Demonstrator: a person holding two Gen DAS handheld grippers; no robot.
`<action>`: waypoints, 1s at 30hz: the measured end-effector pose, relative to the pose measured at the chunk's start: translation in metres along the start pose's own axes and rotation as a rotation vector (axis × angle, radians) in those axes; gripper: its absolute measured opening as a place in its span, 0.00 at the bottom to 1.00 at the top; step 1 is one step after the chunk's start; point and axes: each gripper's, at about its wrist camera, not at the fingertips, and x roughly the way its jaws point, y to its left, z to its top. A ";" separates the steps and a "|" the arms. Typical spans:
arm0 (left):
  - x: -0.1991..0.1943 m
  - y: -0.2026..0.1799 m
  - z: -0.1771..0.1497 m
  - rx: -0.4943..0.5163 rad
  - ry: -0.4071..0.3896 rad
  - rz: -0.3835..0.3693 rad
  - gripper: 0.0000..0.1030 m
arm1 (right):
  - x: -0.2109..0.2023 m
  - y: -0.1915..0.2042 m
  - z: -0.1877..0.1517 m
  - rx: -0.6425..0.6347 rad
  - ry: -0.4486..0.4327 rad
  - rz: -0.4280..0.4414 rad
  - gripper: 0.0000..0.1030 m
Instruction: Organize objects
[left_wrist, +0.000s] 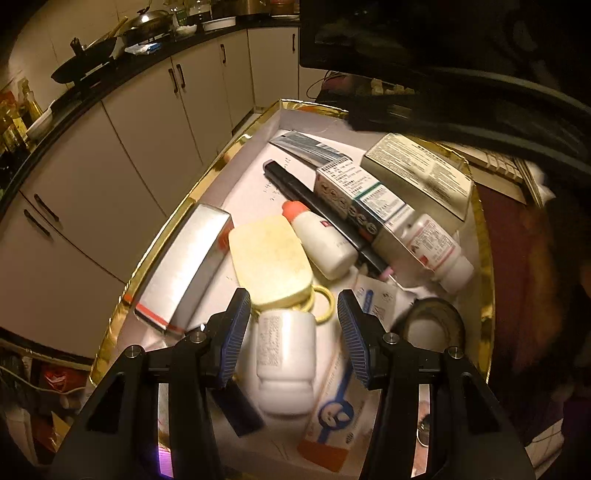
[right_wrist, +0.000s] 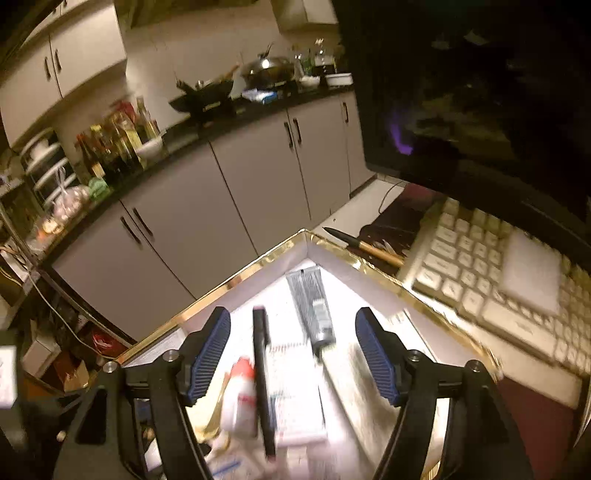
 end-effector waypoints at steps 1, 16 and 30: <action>-0.003 -0.001 -0.003 -0.004 -0.008 0.001 0.48 | -0.012 -0.001 -0.008 0.016 -0.008 0.012 0.70; -0.077 -0.019 -0.062 -0.021 -0.340 0.126 0.69 | -0.116 -0.012 -0.121 0.076 -0.085 0.007 0.84; -0.083 -0.007 -0.091 -0.081 -0.312 0.143 0.69 | -0.136 0.020 -0.156 0.038 -0.131 0.025 1.00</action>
